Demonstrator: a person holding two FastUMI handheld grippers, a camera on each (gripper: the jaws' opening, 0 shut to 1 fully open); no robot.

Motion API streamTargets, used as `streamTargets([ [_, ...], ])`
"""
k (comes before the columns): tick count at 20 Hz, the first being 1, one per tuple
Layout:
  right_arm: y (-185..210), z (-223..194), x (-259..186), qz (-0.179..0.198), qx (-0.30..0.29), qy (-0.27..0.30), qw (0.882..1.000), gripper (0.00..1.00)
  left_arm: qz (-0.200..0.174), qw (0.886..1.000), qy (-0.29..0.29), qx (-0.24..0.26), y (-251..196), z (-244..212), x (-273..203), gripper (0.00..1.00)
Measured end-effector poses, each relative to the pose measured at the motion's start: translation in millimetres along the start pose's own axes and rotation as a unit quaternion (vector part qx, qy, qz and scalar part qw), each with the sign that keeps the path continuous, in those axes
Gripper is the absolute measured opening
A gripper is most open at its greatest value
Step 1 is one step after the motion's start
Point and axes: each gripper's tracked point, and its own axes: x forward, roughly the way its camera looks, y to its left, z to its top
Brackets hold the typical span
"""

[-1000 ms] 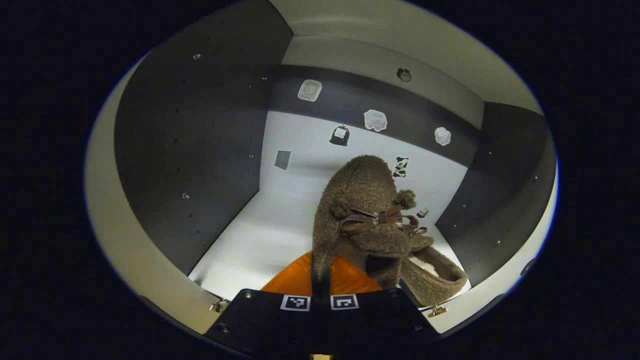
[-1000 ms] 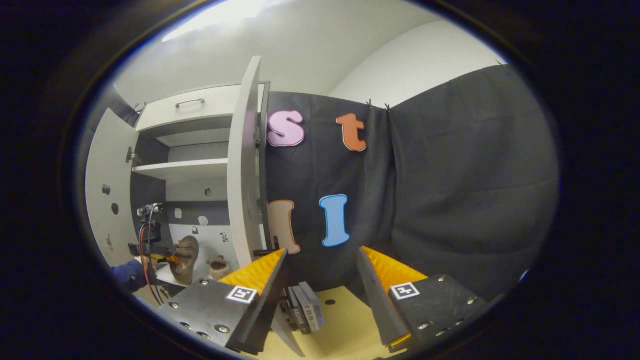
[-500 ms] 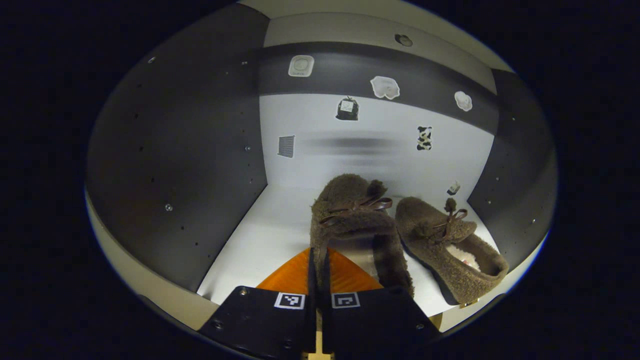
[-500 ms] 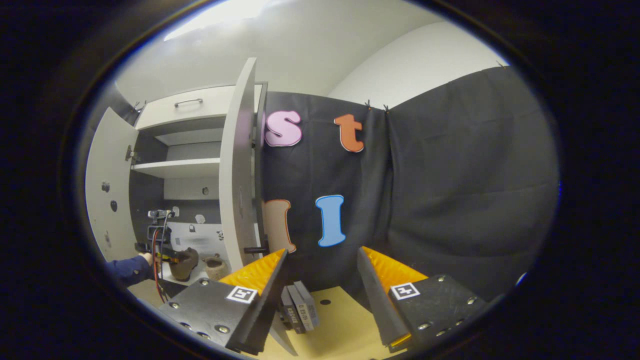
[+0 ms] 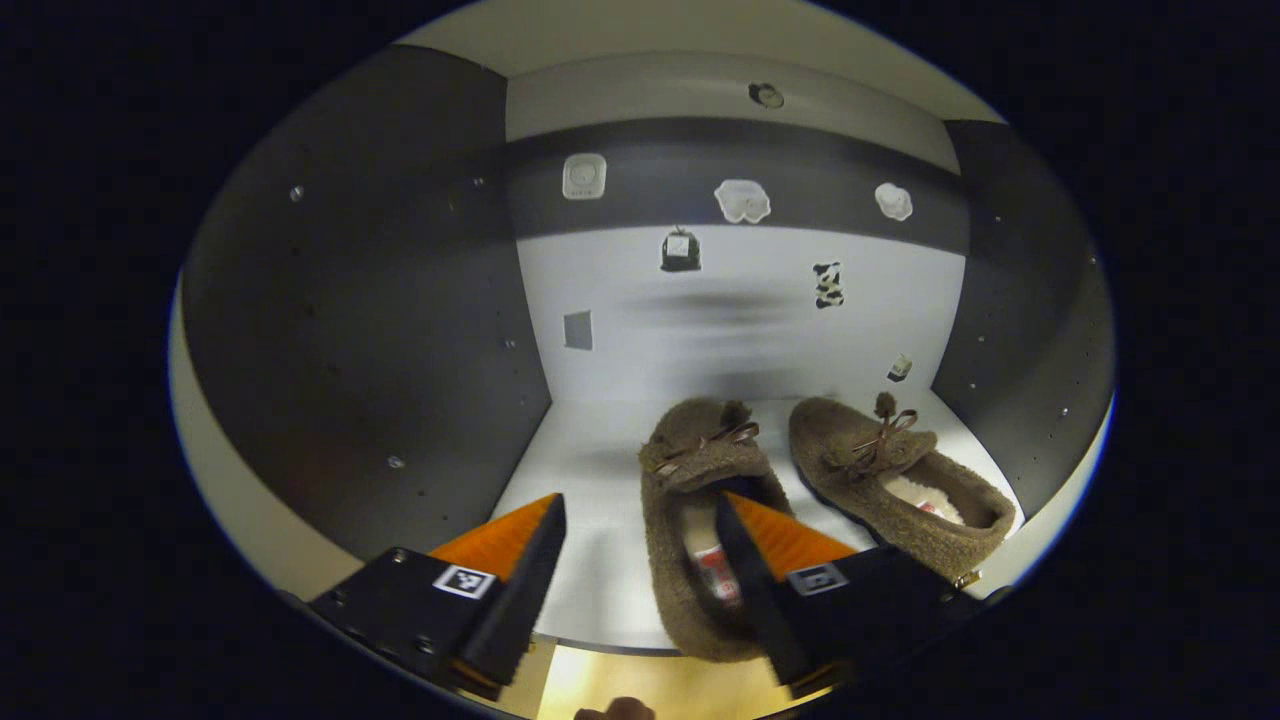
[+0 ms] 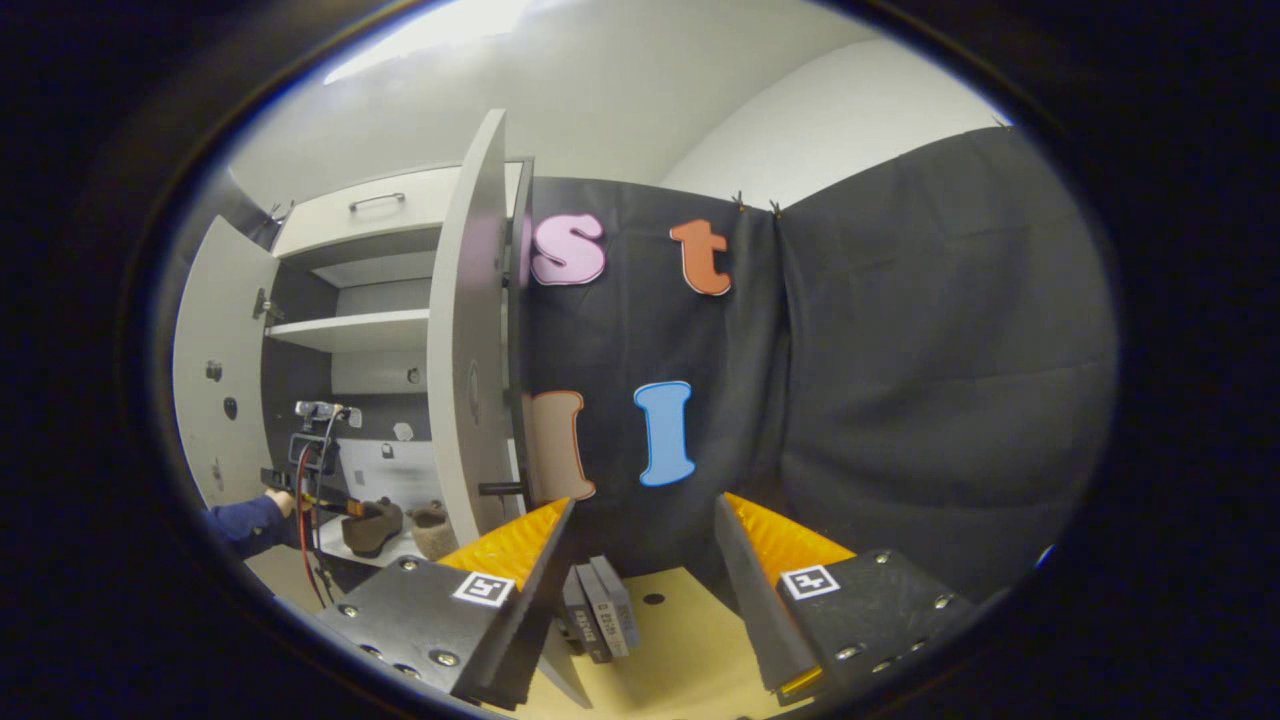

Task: Grab one shoe with the right hand and put it into the shoe cabinet, grab the other shoe with the left hand and put it into the shoe cabinet; then close the right door with the right hand and the left door with the left hand.

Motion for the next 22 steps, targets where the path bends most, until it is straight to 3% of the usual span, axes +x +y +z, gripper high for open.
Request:
streamTargets([
  [1, 0, 2, 1, 0.003, 0.002, -0.001, 1.0, 0.82, 0.001, 1.0, -0.015, 0.009, 1, 7, -12, 1.0],
  [2, 4, 2, 4, 0.008, 0.005, -0.002, 1.0, 0.79, -0.001, 0.999, -0.035, 0.015, 1, 19, -24, 1.0],
  [3, 4, 2, 6, 0.008, 0.006, -0.002, 1.0, 0.9, -0.002, 0.998, -0.056, 0.019, 2, 31, -39, 0.99],
  [4, 3, 3, 11, 0.011, 0.007, -0.002, 1.0, 0.86, -0.002, 0.997, -0.079, 0.02, 2, 43, -55, 0.98],
  [5, 6, 4, 13, 0.018, 0.009, -0.002, 1.0, 0.96, -0.004, 0.995, -0.099, 0.019, 3, 53, -71, 0.98],
  [6, 9, 4, 14, 0.023, 0.01, -0.003, 1.0, 0.98, -0.009, 0.993, -0.117, 0.016, 2, 63, -87, 0.98],
  [7, 12, 6, 15, 0.027, 0.011, -0.005, 1.0, 0.94, -0.015, 0.991, -0.132, 0.012, 1, 72, -102, 0.98],
  [8, 15, 6, 17, 0.032, 0.011, -0.006, 0.999, 0.98, -0.02, 0.989, -0.146, 0.006, 0, 81, -120, 0.98],
  [11, 21, 10, 19, 0.045, 0.009, -0.01, 0.999, 0.94, -0.035, 0.982, -0.183, -0.011, 1, 100, -170, 1.0],
  [14, 28, 12, 20, 0.058, 0.01, -0.011, 0.998, 0.98, -0.042, 0.975, -0.217, -0.014, 8, 113, -220, 0.96],
  [17, 35, 10, 22, 0.07, 0.007, -0.008, 0.997, 0.98, -0.042, 0.969, -0.242, -0.019, 18, 114, -265, 1.0],
  [22, 51, 4, 20, 0.09, 0.013, 0.003, 0.996, 0.98, -0.039, 0.967, -0.25, -0.013, 35, 94, -325, 0.98],
])
